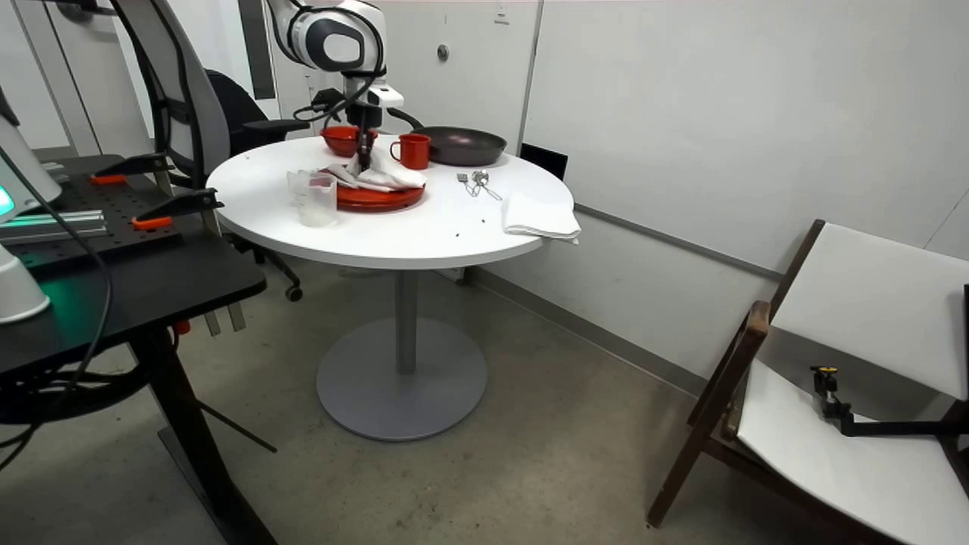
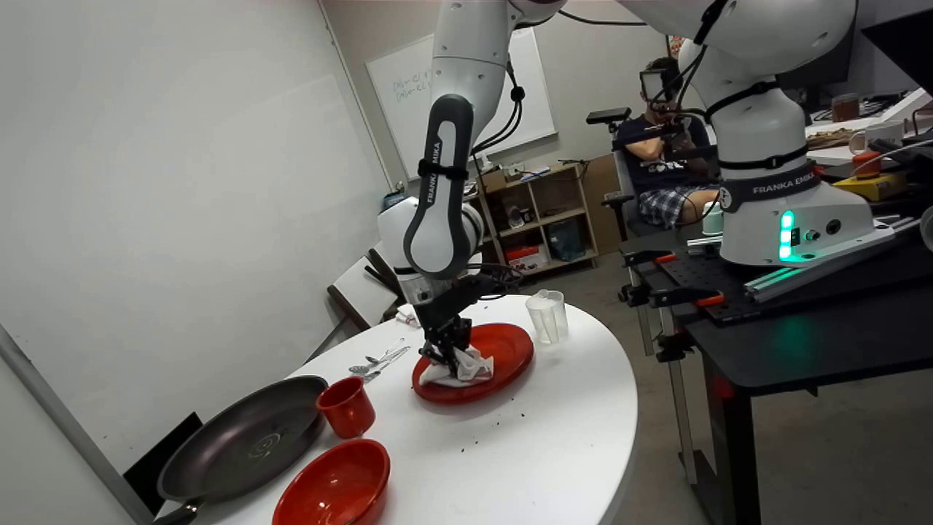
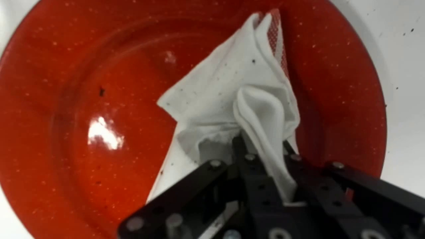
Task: Use the tea towel to wipe the plate
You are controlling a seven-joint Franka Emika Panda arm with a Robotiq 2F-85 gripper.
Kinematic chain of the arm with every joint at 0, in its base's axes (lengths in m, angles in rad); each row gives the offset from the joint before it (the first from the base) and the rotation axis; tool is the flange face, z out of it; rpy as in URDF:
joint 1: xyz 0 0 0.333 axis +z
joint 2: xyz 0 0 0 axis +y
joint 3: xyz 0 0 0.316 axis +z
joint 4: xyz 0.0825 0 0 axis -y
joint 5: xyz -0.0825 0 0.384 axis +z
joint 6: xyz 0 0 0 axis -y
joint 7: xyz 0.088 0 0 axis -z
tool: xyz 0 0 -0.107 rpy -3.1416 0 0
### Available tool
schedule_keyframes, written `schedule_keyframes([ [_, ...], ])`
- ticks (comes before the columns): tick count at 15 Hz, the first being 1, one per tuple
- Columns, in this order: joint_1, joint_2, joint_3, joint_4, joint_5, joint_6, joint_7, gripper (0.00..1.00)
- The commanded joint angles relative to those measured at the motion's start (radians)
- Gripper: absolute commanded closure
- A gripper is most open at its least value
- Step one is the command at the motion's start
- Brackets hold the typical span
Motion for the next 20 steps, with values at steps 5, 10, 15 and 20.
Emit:
schedule_keyframes([
  [5, 0.004, 0.019, -0.068, 0.003, -0.006, 0.029, 0.041, 0.96],
  [10, 0.001, -0.001, -0.091, -0.038, -0.007, 0.005, 0.074, 0.97],
  [15, -0.015, -0.035, -0.093, -0.098, 0.0, -0.026, 0.097, 0.97],
  [20, -0.031, -0.057, -0.076, -0.14, 0.008, -0.036, 0.095, 0.97],
])
